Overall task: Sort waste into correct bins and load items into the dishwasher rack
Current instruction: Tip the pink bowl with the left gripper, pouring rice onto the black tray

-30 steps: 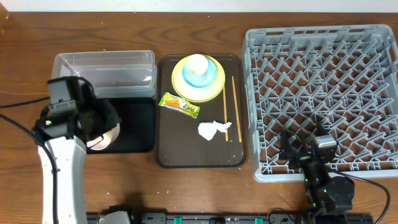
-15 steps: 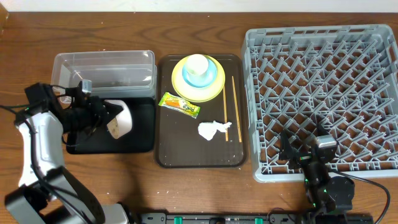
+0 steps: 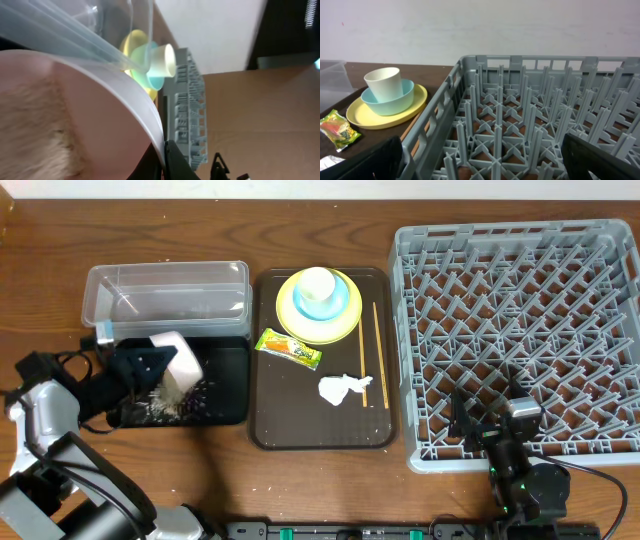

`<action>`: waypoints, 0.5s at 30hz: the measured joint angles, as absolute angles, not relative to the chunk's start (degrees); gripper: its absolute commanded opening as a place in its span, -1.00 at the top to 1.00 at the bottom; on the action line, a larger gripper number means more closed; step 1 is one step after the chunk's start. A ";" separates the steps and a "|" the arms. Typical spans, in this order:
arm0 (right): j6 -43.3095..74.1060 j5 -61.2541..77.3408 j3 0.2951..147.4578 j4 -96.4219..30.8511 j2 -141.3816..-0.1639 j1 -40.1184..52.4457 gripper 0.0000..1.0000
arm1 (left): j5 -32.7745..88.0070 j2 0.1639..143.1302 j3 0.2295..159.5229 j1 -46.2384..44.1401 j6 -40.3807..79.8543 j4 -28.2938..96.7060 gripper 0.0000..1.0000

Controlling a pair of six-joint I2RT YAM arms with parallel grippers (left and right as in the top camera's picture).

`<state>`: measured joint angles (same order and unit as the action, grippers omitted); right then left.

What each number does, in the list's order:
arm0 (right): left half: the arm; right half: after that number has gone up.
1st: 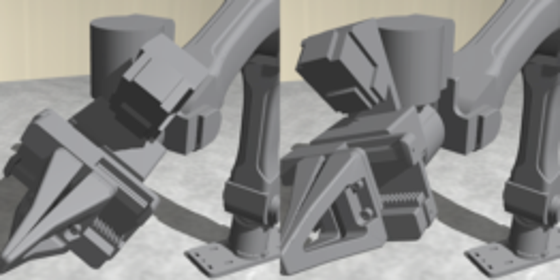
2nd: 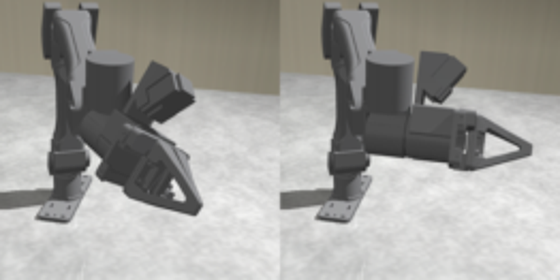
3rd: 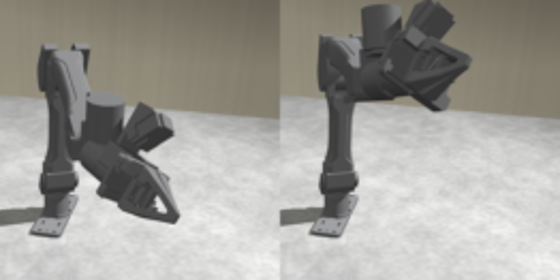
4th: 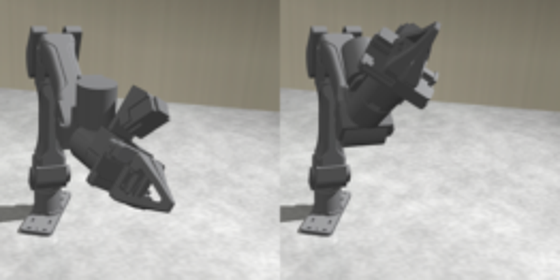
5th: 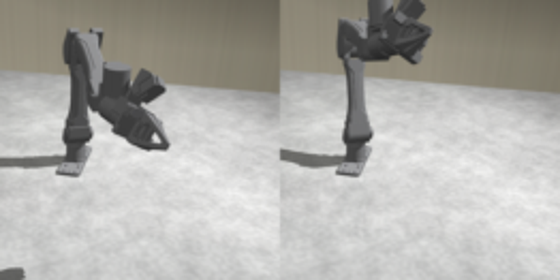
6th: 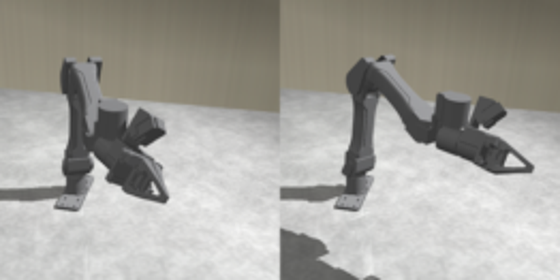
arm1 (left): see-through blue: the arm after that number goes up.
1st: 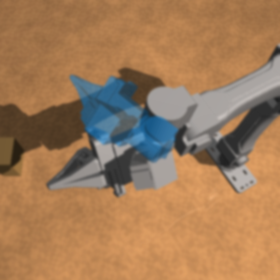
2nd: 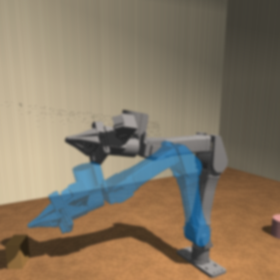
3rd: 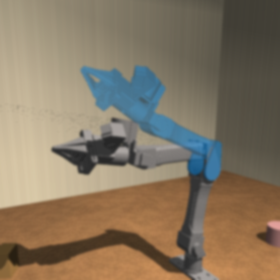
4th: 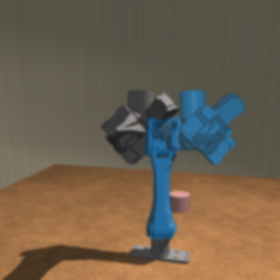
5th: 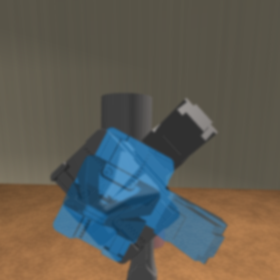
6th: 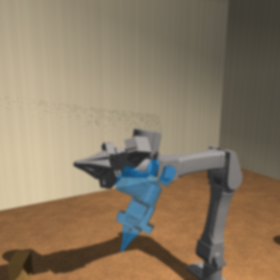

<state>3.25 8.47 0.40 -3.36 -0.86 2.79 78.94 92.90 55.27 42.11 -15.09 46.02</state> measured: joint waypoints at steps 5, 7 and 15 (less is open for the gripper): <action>3.25 8.47 0.40 -3.36 -0.86 2.79 -0.98 | 84.53 92.90 52.01 44.91 -15.29 43.07 0.86; 3.25 8.47 0.40 -3.36 -0.86 2.79 -0.98 | 85.78 92.90 51.86 46.13 -15.29 43.51 0.86; 3.25 8.47 0.40 -3.36 -0.86 2.79 -0.98 | 87.85 92.90 51.86 47.64 -14.83 49.34 0.88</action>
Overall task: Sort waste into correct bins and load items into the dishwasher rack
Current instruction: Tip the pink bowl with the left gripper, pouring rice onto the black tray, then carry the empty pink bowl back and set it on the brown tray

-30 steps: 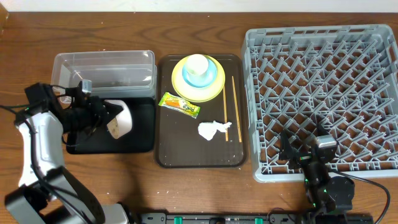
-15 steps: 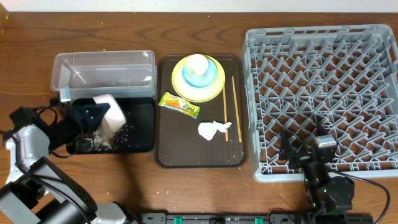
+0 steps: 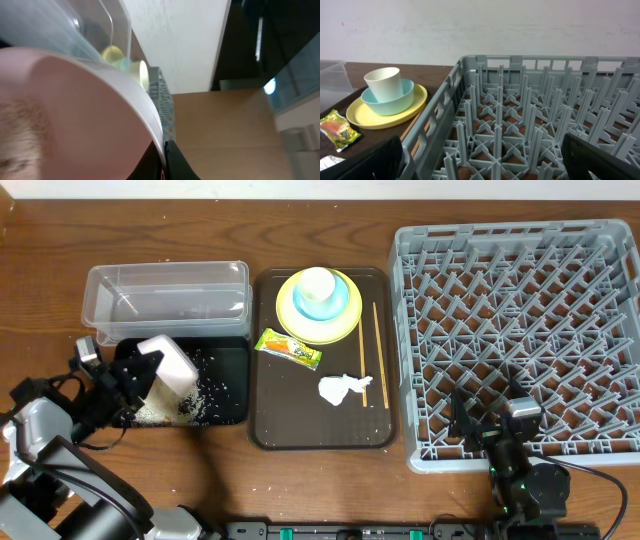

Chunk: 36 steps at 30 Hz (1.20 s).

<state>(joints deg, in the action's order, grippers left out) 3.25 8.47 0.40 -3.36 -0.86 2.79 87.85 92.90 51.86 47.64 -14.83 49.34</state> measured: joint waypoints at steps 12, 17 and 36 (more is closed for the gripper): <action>3.25 8.47 0.40 -3.36 -0.86 2.79 -0.99 | 88.55 92.90 51.77 47.64 -15.53 51.66 0.87; 3.25 8.47 0.40 -3.33 -0.86 2.79 -0.98 | 88.58 92.90 51.77 47.64 -15.55 51.92 0.86; 3.25 8.47 0.40 -3.36 -0.86 2.79 -0.99 | 82.70 87.83 52.66 42.41 -8.05 50.61 0.88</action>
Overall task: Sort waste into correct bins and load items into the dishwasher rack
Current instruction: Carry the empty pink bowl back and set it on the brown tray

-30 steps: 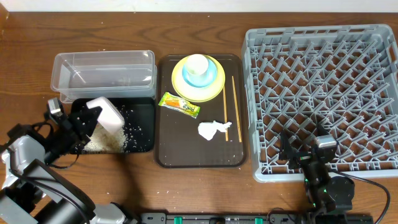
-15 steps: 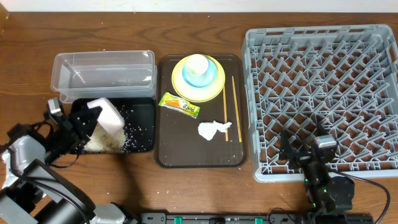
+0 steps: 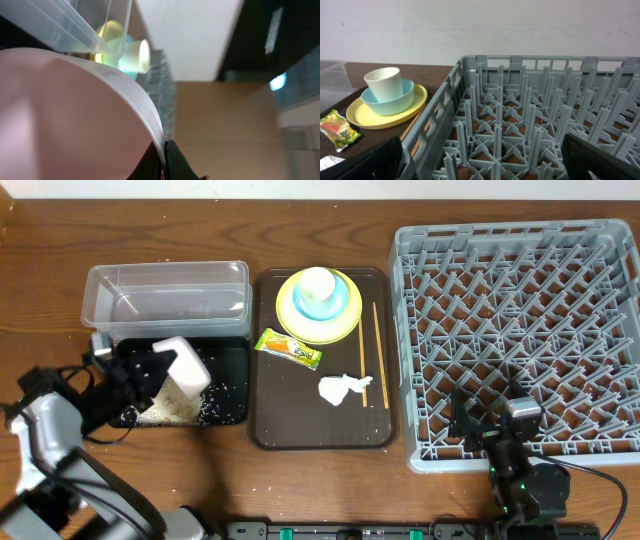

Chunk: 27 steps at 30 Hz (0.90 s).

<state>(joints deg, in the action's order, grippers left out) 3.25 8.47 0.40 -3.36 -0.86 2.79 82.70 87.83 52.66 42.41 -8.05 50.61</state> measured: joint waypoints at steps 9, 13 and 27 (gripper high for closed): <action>3.25 8.47 0.40 -3.36 -0.86 2.79 -0.97 | 61.73 70.89 55.27 23.59 3.09 49.41 0.88; 3.25 8.47 0.40 -3.33 -0.86 2.79 -0.98 | 49.21 65.95 55.27 10.35 8.73 49.54 0.88; 3.25 8.40 0.40 -3.33 -0.86 2.79 -0.99 | 15.99 72.47 55.20 -29.76 22.11 43.72 0.88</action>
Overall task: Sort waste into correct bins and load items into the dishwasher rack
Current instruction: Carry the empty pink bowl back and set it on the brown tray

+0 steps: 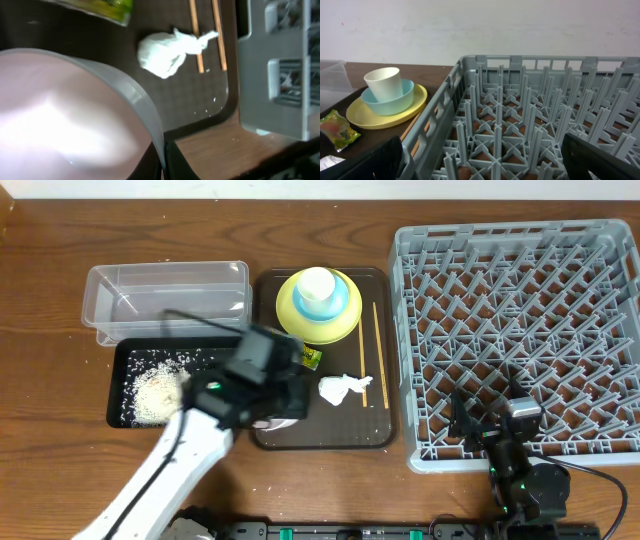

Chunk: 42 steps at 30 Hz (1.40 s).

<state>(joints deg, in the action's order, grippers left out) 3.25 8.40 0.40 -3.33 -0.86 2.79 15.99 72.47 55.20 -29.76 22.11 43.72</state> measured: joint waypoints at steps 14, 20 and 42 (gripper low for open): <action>3.25 8.34 0.40 -3.36 -0.86 2.79 -0.98 | 8.40 87.74 55.20 -35.09 25.98 39.75 0.86; 3.25 8.32 0.40 -3.18 -0.86 2.79 -0.99 | 8.10 89.69 55.20 -35.09 26.35 39.53 0.37; 4.97 10.52 24.86 -21.52 -14.04 2.79 -0.98 | 3.86 67.35 56.82 -13.39 24.53 40.32 -0.28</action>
<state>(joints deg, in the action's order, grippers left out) 4.97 10.52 24.86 -21.52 -14.04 2.79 3.86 67.35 56.82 -13.39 24.53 40.32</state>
